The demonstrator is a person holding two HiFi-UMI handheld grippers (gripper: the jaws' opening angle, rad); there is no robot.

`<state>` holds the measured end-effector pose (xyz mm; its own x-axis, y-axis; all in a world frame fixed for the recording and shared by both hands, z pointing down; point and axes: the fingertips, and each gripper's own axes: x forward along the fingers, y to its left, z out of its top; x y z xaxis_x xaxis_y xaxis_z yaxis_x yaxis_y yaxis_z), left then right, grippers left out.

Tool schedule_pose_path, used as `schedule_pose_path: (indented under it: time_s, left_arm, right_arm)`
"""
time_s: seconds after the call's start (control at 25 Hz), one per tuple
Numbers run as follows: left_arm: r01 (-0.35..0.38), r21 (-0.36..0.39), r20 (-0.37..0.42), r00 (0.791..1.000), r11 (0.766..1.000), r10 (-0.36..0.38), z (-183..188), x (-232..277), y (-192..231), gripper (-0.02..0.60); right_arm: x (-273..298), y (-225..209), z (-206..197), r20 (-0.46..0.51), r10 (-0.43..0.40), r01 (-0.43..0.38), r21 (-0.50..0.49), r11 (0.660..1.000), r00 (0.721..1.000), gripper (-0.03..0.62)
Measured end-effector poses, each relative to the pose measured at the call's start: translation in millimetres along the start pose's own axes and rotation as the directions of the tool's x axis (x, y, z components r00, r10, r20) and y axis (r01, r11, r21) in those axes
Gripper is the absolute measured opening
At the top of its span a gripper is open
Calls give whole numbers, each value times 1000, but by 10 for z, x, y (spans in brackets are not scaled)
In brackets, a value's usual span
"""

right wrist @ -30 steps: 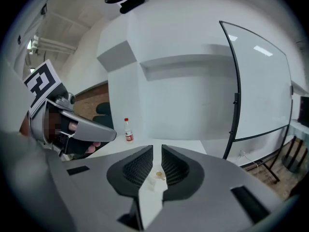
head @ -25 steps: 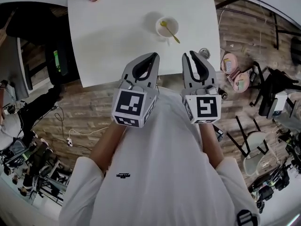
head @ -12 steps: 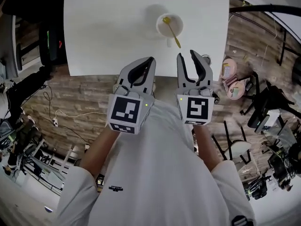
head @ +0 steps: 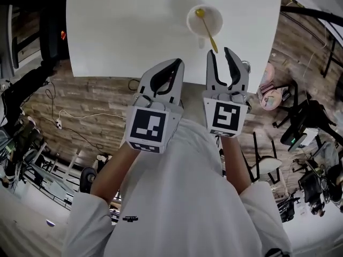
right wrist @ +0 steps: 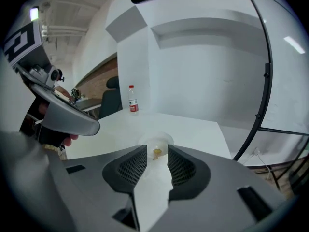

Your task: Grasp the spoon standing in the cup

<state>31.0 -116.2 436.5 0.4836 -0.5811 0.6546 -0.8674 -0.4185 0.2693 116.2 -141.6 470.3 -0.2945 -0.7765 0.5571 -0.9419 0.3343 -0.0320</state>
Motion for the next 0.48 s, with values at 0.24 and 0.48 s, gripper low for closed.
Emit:
schedule_pose_path:
  time_s: [0.24,0.48]
  left_arm:
    - [-5,-17,-9,1000,1000,5,-117,107,34,-3]
    - [-11,-53,-41,999,999,8,-219,152,168,-3]
  right_arm:
    - [169,-2,-135,-35,-5,5,4,1000,999,118]
    - [314,33,-216,-69,-31,31,0,1000,997,118]
